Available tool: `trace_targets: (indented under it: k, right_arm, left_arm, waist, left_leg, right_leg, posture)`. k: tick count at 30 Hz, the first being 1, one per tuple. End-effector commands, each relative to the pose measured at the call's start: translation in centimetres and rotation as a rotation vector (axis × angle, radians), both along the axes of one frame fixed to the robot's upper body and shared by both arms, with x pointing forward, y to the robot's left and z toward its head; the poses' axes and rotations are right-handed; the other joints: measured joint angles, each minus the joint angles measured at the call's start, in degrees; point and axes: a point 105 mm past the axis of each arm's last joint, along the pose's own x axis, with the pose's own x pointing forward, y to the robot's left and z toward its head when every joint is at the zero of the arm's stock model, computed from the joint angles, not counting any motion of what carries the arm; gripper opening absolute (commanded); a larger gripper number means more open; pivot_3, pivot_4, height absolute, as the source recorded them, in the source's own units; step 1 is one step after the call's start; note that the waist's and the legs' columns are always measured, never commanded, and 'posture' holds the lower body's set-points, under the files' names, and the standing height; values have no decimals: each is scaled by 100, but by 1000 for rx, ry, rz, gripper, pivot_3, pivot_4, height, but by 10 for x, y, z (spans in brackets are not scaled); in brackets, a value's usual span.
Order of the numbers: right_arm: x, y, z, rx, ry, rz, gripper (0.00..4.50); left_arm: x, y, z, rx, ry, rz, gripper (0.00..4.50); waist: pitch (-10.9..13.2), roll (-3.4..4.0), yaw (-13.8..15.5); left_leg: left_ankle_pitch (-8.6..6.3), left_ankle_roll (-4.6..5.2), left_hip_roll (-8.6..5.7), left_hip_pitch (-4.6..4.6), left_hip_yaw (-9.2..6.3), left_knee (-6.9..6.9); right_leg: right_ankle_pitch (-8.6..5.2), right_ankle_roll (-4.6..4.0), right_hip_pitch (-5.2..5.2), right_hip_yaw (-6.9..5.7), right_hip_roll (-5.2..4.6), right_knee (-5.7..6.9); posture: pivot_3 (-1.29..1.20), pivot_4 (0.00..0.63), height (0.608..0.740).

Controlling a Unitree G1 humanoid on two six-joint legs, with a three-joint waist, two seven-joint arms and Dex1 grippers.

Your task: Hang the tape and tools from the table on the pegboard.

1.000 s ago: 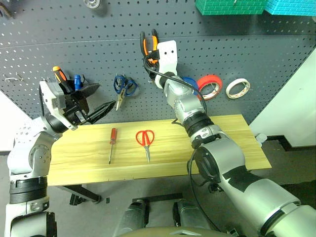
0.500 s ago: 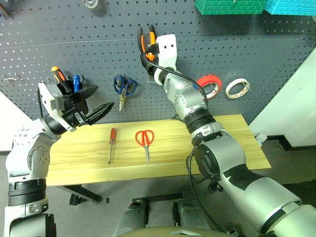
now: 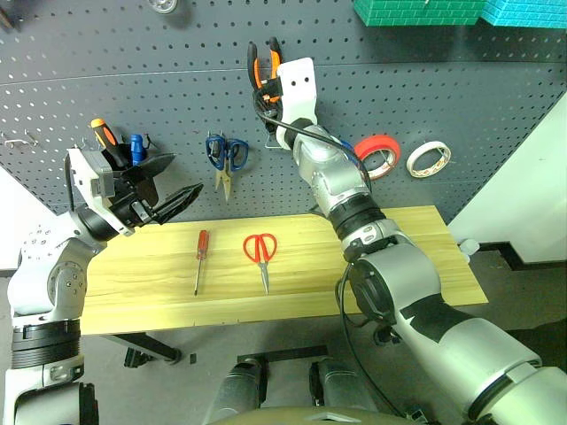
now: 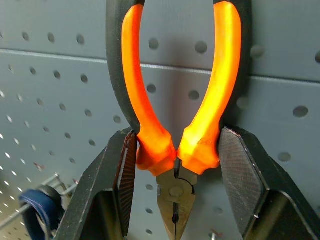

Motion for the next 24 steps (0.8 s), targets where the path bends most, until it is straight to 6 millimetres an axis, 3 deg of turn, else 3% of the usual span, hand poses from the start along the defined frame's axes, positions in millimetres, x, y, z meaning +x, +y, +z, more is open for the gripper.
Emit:
trace_targets:
  k: [1, 7, 14, 24]
  right_arm:
    - [-1, 3, 12, -8, -39, -6, 2110]
    - [2, -1, -12, -49, 53, -33, 2110]
    - [2, -7, -5, -11, 92, -17, 4384]
    - [-22, -35, 44, 67, 10, 24, 4451]
  left_arm:
    - [-3, 2, 9, 20, -37, 11, 4500]
    - [-2, 2, 8, 24, -34, 12, 4500]
    - [1, 1, 7, 38, -26, 6, 4500]
    - [2, 3, 7, 30, -25, 10, 4500]
  waist:
    - [0, 0, 0]
    - [0, 0, -1]
    - [0, 0, 0]
    - [0, 0, 99]
  left_leg:
    - [0, 0, 1, 0, 0, 0]
    - [0, 0, 4, 0, 0, 0]
    - [-1, -2, 5, 0, 0, 0]
    - [-4, -6, 15, -3, 7, -4]
  right_leg:
    - [0, 0, 0, 0, 0, 0]
    - [-2, 4, 0, -1, 2, 0]
    - [-5, 9, 0, -2, 2, 1]
    - [-9, 12, -2, -10, -1, -12]
  posture:
    - [168, 40, 740]
    - [164, 42, 740]
    - [155, 45, 740]
    - [139, 49, 740]
